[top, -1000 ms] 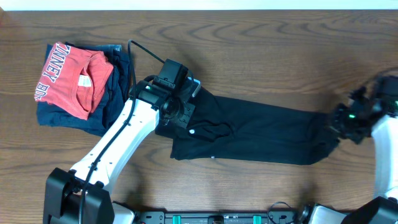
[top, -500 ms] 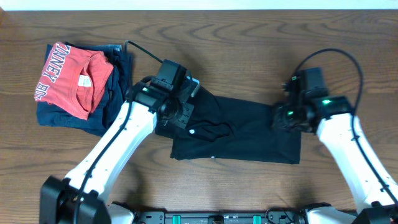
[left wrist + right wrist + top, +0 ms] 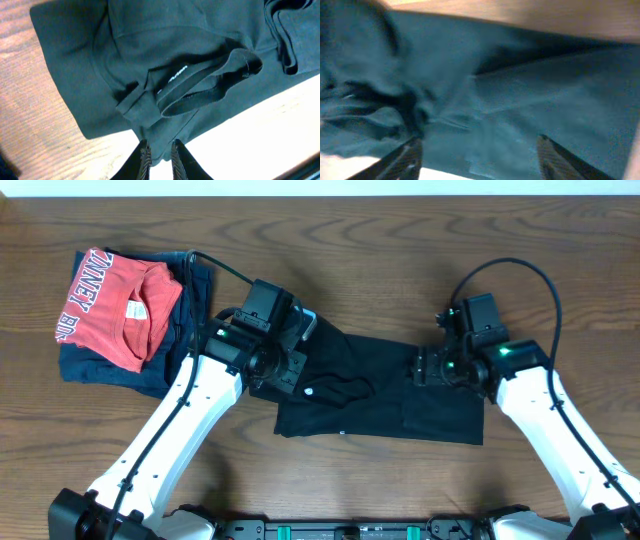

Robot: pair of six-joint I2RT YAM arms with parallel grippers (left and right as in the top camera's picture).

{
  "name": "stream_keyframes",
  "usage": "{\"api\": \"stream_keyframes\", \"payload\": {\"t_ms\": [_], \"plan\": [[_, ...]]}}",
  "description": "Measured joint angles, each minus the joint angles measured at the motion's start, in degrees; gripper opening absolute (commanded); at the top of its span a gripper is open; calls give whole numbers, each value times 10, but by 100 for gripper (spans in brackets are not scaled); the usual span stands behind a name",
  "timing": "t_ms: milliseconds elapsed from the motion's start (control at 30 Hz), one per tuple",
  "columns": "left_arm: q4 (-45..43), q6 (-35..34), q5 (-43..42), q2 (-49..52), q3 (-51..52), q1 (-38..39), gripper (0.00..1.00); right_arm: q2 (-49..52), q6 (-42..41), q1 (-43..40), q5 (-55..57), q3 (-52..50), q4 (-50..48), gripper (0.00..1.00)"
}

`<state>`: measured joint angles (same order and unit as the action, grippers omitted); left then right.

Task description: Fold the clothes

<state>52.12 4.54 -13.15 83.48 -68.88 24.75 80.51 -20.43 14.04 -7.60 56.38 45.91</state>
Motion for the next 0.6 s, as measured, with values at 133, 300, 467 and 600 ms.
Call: {"api": "stream_keyframes", "payload": {"t_ms": [133, 300, 467, 600], "plan": [[-2, 0, 0, 0, 0, 0, 17, 0, 2, -9, 11, -11, -17, 75], [-7, 0, 0, 0, 0, 0, 17, 9, 2, 4, 10, -51, -99, 76], [0, 0, 0, 0, 0, 0, 17, 51, -13, 20, 11, -67, -137, 86], [3, 0, 0, 0, 0, 0, 17, 76, -19, 39, 16, -68, -159, 66]]}}
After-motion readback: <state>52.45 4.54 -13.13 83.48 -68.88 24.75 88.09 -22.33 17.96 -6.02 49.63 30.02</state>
